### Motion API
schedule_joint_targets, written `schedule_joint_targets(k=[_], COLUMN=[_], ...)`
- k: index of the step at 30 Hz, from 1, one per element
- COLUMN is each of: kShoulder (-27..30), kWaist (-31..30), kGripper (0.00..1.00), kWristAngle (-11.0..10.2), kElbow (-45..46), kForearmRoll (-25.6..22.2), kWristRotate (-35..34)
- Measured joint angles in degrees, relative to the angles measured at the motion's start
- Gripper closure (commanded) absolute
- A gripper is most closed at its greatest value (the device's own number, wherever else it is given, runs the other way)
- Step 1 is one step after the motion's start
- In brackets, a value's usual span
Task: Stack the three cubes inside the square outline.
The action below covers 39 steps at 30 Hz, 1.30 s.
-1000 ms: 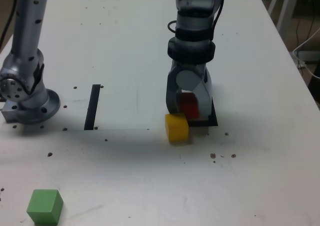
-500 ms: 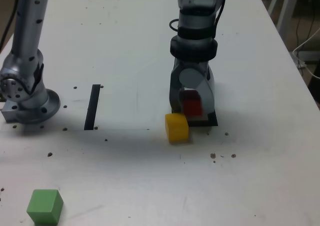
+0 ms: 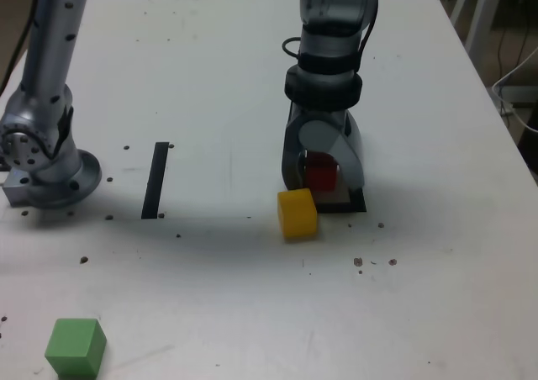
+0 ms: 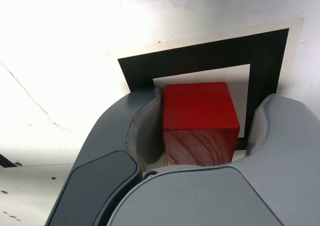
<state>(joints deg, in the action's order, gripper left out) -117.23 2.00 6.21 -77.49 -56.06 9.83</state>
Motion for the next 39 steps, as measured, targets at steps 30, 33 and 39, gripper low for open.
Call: schedule_joint_targets(k=[30, 33, 39], kShoulder=[11.1, 11.0, 9.9], kWaist=[-9.4, -11.4, -15.0], kGripper=[0.01, 0.01, 0.02], kWristAngle=[-8.0, -8.0, -7.0], kElbow=[6.7, 6.6, 5.4], kForearmRoll=[-3.2, -3.7, -5.0], kWristRotate=[-11.5, -14.5, -19.2])
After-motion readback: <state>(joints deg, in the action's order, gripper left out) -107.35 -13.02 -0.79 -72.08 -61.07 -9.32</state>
